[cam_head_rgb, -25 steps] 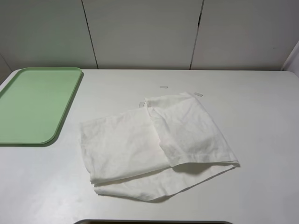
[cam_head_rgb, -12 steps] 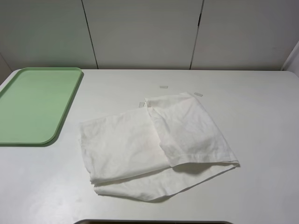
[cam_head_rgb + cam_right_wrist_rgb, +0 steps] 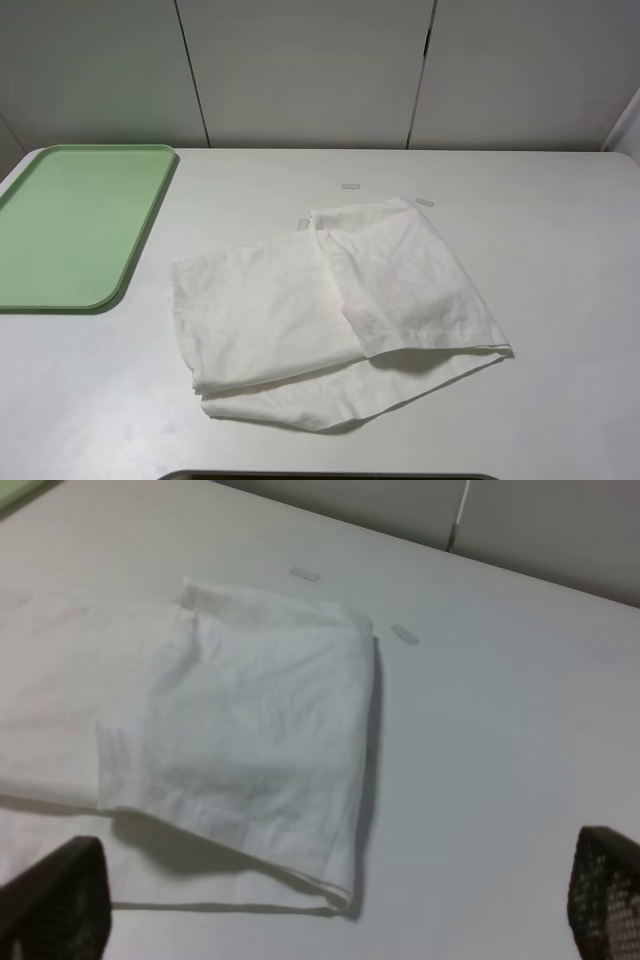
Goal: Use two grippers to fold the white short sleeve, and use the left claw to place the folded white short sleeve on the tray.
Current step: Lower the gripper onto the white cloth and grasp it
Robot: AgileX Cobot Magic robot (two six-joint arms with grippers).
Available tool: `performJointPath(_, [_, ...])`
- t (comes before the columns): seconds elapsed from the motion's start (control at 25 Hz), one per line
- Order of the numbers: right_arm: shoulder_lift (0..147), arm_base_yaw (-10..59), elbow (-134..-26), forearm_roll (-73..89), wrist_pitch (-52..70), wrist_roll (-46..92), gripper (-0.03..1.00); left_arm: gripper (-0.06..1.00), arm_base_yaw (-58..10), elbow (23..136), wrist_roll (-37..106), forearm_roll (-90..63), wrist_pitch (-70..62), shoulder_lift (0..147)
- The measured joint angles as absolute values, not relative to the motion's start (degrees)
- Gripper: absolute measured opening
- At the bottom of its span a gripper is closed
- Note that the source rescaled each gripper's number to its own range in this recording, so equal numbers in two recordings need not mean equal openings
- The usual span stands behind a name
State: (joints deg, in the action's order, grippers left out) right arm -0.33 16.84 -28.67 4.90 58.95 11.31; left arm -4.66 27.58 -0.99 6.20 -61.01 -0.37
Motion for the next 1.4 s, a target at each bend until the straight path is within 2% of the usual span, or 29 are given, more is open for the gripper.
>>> performJointPath(0.36, [-0.3, 16.5, -28.7, 4.9, 59.0, 11.4, 1.00, 0.97, -4.7, 27.6, -1.0, 6.2, -61.0, -0.4])
performJointPath(0.52, [-0.3, 14.0, -28.7, 4.9, 58.9, 11.4, 1.00, 0.97, -4.7, 27.6, -1.0, 6.2, -61.0, -0.4])
performJointPath(0.68, [-0.3, 9.3, -28.7, 4.9, 58.9, 11.4, 1.00, 0.97, -4.7, 27.6, -1.0, 6.2, -61.0, -0.4])
performJointPath(0.8, [-0.3, 1.0, -28.7, 4.9, 58.9, 11.4, 1.00, 0.97, -4.7, 27.6, -1.0, 6.2, -61.0, -0.4])
performJointPath(0.92, [-0.3, -2.7, -28.7, 4.9, 58.9, 11.4, 1.00, 0.97, -4.7, 27.6, -1.0, 6.2, -61.0, -0.4])
performJointPath(1.4, [-0.3, -3.2, -28.7, 4.9, 58.9, 11.4, 1.00, 0.97, -4.7, 27.6, -1.0, 6.2, -60.9, -0.4])
